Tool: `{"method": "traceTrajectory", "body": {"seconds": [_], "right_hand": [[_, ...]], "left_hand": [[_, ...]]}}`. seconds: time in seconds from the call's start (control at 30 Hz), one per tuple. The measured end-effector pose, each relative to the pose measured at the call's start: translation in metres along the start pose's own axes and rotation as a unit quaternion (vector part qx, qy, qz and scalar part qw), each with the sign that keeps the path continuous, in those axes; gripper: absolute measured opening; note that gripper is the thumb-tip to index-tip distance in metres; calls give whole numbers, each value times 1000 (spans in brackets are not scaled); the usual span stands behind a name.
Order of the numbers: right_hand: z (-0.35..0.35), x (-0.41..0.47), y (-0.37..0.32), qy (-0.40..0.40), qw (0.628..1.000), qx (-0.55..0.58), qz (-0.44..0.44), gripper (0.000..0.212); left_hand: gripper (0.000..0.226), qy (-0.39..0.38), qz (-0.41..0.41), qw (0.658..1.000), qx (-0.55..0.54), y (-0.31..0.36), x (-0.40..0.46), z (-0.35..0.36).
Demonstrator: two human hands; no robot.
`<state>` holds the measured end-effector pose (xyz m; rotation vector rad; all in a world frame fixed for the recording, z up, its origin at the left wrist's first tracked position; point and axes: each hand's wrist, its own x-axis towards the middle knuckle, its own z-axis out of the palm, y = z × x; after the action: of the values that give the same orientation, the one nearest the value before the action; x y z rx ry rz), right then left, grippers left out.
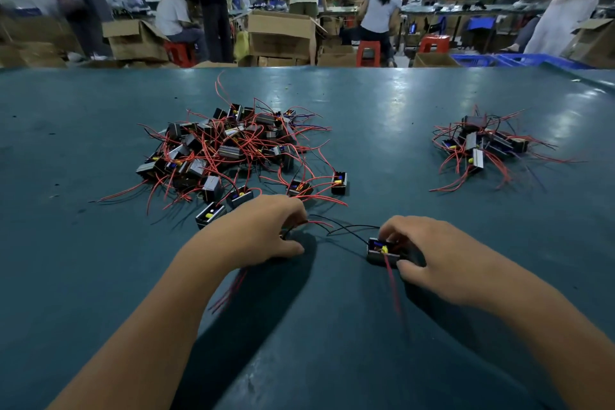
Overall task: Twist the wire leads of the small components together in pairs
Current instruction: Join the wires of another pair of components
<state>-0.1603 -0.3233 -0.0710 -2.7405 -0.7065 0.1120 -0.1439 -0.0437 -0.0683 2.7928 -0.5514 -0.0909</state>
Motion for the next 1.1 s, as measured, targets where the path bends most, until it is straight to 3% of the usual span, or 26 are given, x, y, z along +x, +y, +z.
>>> {"method": "traceTrajectory", "body": {"seconds": [0.17, 0.23, 0.47, 0.63, 0.83, 1.1], "right_hand": [[12, 4, -5, 56, 998, 32, -17, 34], [15, 5, -6, 78, 995, 46, -31, 33], [18, 3, 3, 111, 990, 76, -46, 33], [16, 3, 13, 63, 996, 29, -53, 27], [11, 3, 16, 63, 994, 60, -70, 19], [15, 2, 10, 154, 979, 91, -101, 4]], "left_hand": [[26, 159, 74, 982, -69, 12, 1, -2], [21, 184, 102, 975, -76, 19, 1, 0], [10, 183, 158, 969, -43, 51, -1, 19], [41, 149, 83, 985, 30, 62, 3, 40], [14, 111, 78, 990, 33, 61, 4, 39], [8, 119, 131, 984, 18, 65, -2, 35]]}}
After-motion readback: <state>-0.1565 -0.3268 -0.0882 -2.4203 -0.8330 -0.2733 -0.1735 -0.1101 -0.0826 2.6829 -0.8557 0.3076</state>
